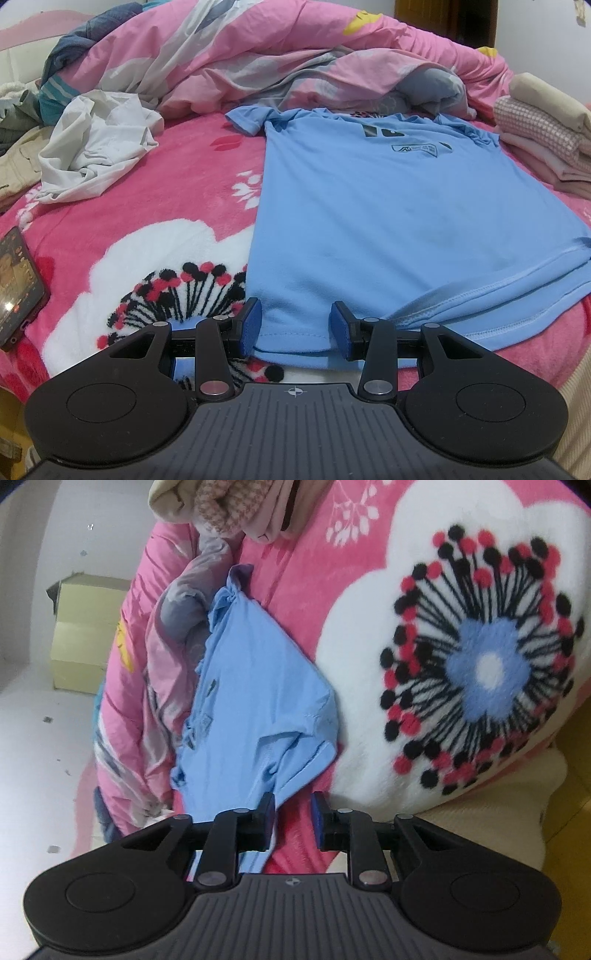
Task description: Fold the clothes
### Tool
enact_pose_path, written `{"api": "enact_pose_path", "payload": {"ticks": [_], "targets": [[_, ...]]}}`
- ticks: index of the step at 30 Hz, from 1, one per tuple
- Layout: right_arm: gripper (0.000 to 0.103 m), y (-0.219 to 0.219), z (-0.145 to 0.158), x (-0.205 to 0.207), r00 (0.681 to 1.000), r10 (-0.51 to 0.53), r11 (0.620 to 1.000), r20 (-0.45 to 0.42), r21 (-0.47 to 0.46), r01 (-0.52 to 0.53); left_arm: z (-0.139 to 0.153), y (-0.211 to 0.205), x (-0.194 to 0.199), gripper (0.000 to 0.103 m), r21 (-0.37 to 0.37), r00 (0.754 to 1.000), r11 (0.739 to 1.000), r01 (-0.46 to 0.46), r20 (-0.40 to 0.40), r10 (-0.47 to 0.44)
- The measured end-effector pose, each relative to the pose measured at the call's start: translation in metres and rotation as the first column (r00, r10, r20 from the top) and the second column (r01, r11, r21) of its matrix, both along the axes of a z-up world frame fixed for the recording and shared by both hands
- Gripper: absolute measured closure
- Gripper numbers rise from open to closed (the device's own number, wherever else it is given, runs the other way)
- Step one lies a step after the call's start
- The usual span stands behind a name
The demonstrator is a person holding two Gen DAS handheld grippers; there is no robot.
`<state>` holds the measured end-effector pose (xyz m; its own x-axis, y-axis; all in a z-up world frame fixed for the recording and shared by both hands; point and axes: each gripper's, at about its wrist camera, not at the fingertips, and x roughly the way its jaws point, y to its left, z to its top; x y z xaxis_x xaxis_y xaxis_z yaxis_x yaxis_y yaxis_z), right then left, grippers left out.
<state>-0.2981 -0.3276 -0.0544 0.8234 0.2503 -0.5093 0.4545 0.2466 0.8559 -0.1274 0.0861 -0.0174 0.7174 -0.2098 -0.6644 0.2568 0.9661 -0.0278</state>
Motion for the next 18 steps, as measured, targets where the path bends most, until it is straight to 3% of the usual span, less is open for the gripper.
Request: {"api": "enact_pose_path", "payload": {"ticks": [6, 9, 11, 13, 18], "targets": [[0.072, -0.003, -0.010, 0.001, 1.000, -0.022, 0.996, 0.020, 0.087, 0.020, 0.000, 0.000, 0.000, 0.062, -0.002, 1.000, 1.000, 0.001, 0.001, -0.001], [0.074, -0.003, -0.010, 0.001, 0.999, -0.036, 0.997, 0.018, 0.074, 0.035, 0.000, 0.001, 0.000, 0.062, -0.004, 1.000, 1.000, 0.001, 0.002, -0.001], [0.081, -0.002, -0.008, -0.002, 0.999, -0.047, 0.997, 0.014, 0.057, 0.046, -0.001, 0.001, 0.000, 0.062, -0.005, 1.000, 1.000, 0.001, 0.003, -0.001], [0.102, -0.001, -0.006, -0.005, 0.998, -0.058, 0.998, 0.011, 0.039, 0.058, -0.001, 0.001, 0.000, 0.062, -0.006, 1.000, 1.000, 0.001, 0.004, 0.000], [0.103, 0.001, -0.002, -0.011, 0.996, -0.086, 0.996, 0.003, -0.006, 0.086, 0.000, 0.001, 0.000, 0.062, -0.006, 1.000, 1.000, -0.001, 0.002, 0.001]]}}
